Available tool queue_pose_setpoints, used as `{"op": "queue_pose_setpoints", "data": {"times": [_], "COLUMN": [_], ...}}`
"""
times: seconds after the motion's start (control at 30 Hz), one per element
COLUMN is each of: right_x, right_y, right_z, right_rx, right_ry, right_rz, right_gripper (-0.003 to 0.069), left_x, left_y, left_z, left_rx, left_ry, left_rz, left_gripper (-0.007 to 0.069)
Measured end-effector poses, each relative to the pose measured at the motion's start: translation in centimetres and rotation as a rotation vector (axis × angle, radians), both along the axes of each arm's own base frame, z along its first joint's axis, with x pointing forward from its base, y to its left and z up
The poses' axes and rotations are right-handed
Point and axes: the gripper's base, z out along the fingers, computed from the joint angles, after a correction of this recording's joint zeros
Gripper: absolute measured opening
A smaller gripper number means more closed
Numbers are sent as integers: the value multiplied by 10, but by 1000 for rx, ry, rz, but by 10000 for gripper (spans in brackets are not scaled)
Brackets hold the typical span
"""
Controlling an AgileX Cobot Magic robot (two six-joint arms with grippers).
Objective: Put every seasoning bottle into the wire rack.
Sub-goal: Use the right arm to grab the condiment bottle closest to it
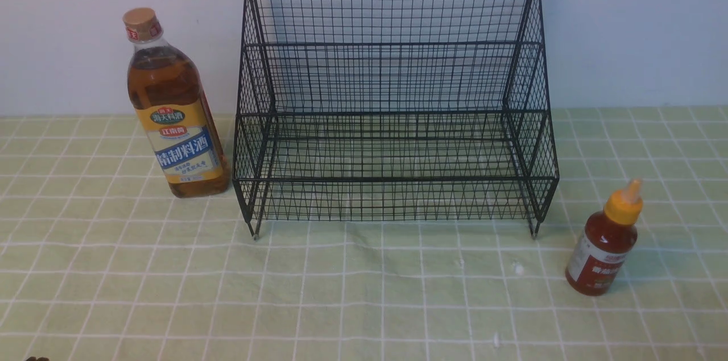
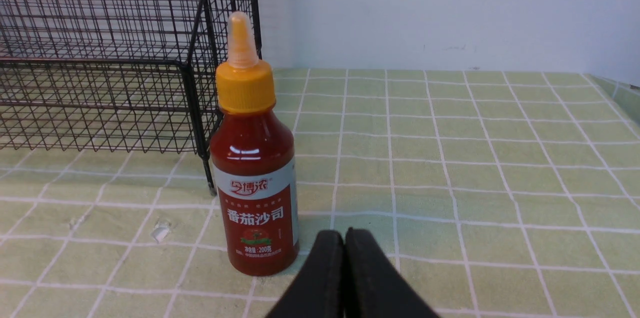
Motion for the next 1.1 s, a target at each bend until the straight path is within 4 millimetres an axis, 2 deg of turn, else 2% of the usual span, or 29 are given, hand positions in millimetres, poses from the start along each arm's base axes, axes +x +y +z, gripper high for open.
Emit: {"op": "queue_pose_setpoints", "data": {"times": [0.3,0.57,0.93,1.03,1.1], "right_x": [0,1,0,-3,-9], "right_y": [0,2,0,0,1], "right_z": [0,25,35,48,72], "right_rx": [17,447,539,617,621], "right_ry": [-2,-267,-372,-413,-424], "right_rz": [0,6,4,14,38], "right_gripper": [-15,-15,-15,-15,-15], "left_x": [0,0,0,0,0], "left_y": [0,0,0,0,0], "left_z": [0,0,0,0,0], "left_rx": [0,0,0,0,0], "left_ry": [0,0,0,0,0], "left_rz": [0,0,0,0,0], "left_gripper": [-6,-6,-6,-6,-6]}}
